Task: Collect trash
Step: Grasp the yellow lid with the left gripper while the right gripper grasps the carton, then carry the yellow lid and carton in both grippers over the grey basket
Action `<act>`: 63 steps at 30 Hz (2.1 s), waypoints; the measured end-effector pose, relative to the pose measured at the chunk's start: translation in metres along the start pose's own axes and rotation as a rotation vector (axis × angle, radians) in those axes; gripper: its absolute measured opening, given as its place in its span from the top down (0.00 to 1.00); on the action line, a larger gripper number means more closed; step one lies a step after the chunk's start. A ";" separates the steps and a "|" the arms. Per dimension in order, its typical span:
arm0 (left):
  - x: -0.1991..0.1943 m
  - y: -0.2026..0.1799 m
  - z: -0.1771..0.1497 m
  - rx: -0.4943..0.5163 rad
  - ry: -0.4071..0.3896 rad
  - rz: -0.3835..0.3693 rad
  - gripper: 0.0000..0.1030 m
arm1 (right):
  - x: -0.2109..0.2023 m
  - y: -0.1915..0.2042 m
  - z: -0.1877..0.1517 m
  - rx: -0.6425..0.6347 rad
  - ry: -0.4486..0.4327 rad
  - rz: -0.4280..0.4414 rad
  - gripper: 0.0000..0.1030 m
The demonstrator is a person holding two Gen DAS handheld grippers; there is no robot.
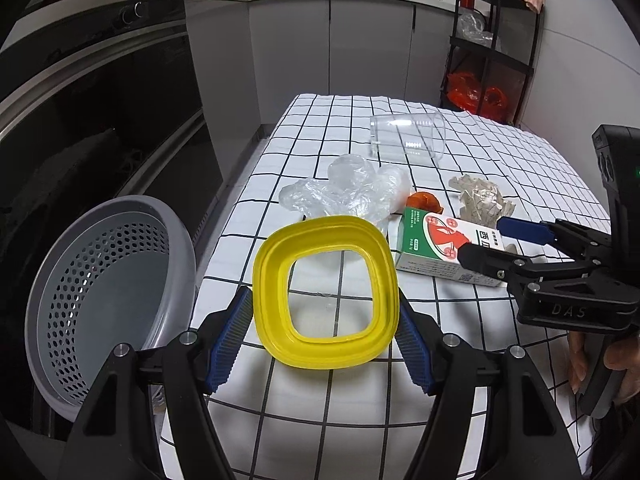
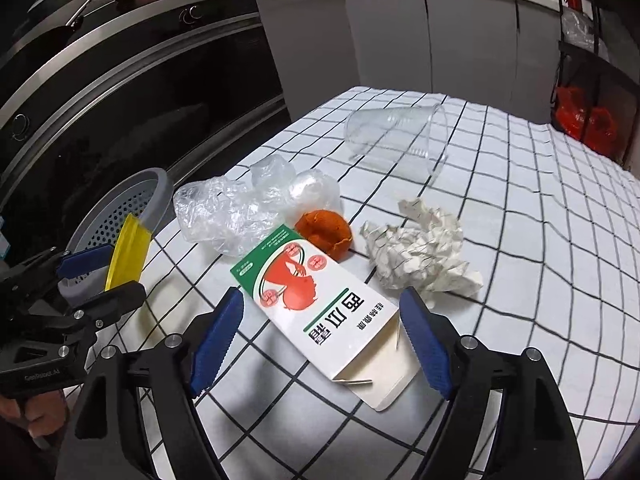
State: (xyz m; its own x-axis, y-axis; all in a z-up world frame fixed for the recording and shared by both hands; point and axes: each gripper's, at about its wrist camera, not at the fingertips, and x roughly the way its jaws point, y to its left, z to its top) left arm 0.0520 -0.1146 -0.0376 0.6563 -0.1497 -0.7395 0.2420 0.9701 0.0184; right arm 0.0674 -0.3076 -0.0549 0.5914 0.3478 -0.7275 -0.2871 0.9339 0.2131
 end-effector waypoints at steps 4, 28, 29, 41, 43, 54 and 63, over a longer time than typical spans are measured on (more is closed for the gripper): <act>-0.002 0.002 0.000 -0.005 -0.004 0.004 0.35 | -0.002 0.010 -0.003 -0.030 0.022 0.028 0.25; -0.031 0.032 -0.006 -0.055 -0.029 0.038 0.35 | 0.022 0.050 -0.002 -0.114 0.075 -0.091 0.24; -0.032 0.034 -0.006 -0.058 -0.028 0.038 0.35 | 0.023 0.052 -0.003 -0.120 0.076 -0.089 0.29; -0.044 0.074 -0.021 -0.109 -0.028 0.053 0.35 | -0.001 0.064 -0.006 -0.046 0.005 -0.082 0.50; -0.048 0.083 -0.021 -0.117 -0.035 0.052 0.35 | -0.010 0.070 -0.004 -0.015 -0.023 -0.081 0.50; -0.063 0.142 -0.018 -0.135 -0.078 0.129 0.35 | -0.018 0.144 0.020 0.047 -0.137 0.010 0.50; -0.059 0.184 -0.016 -0.135 -0.111 0.250 0.35 | 0.009 0.197 0.042 0.048 -0.174 0.089 0.50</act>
State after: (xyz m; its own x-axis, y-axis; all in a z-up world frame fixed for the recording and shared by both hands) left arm 0.0463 0.0760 -0.0013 0.7593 0.0844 -0.6453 -0.0291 0.9950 0.0959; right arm 0.0480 -0.1172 0.0076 0.6879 0.4346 -0.5812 -0.3103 0.9001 0.3058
